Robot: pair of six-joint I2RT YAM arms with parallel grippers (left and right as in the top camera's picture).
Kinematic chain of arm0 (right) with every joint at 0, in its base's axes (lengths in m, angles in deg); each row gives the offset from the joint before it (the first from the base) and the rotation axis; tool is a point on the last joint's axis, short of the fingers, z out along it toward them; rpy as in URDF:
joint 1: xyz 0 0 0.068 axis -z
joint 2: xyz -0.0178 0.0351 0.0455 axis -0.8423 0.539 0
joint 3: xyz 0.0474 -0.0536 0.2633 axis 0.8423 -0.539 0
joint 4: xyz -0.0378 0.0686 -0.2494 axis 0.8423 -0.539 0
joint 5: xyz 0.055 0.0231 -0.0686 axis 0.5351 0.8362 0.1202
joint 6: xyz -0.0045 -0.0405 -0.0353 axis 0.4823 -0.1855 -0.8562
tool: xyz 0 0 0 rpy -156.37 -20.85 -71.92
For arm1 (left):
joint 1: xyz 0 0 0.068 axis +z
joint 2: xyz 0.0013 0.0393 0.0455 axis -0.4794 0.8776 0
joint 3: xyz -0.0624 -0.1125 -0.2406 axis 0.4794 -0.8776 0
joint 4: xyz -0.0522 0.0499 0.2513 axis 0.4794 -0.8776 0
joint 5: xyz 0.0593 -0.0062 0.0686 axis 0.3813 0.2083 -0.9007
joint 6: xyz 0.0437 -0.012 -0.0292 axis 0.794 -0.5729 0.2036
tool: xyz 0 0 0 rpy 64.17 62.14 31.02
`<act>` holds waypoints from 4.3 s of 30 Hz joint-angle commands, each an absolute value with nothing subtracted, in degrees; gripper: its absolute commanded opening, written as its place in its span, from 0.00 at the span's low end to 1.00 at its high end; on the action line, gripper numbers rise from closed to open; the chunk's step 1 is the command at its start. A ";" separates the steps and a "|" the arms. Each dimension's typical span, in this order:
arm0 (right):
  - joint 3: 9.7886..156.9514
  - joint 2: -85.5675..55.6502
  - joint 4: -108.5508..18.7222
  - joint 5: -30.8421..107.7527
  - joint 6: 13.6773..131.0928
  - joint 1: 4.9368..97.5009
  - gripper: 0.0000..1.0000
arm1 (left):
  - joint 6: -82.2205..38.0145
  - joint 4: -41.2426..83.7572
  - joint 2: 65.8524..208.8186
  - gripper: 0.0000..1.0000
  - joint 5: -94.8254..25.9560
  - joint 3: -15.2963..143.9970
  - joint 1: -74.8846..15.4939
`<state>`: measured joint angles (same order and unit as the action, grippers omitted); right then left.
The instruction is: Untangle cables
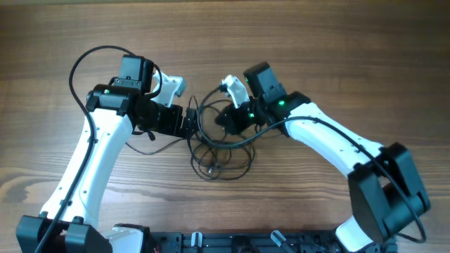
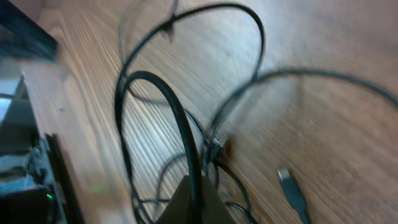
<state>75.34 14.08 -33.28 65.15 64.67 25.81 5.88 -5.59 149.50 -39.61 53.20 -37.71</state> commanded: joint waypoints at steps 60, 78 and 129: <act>91.40 -13.09 -19.83 64.48 72.12 32.94 0.04 | -35.91 19.69 155.77 0.93 -38.11 52.94 -47.26; 91.40 -13.20 -22.57 60.98 70.02 33.35 0.04 | -43.12 22.30 164.49 0.04 -40.53 52.94 -57.14; 91.40 2.28 5.67 98.70 105.00 116.23 0.04 | -28.04 6.71 164.49 0.04 -43.07 52.94 7.21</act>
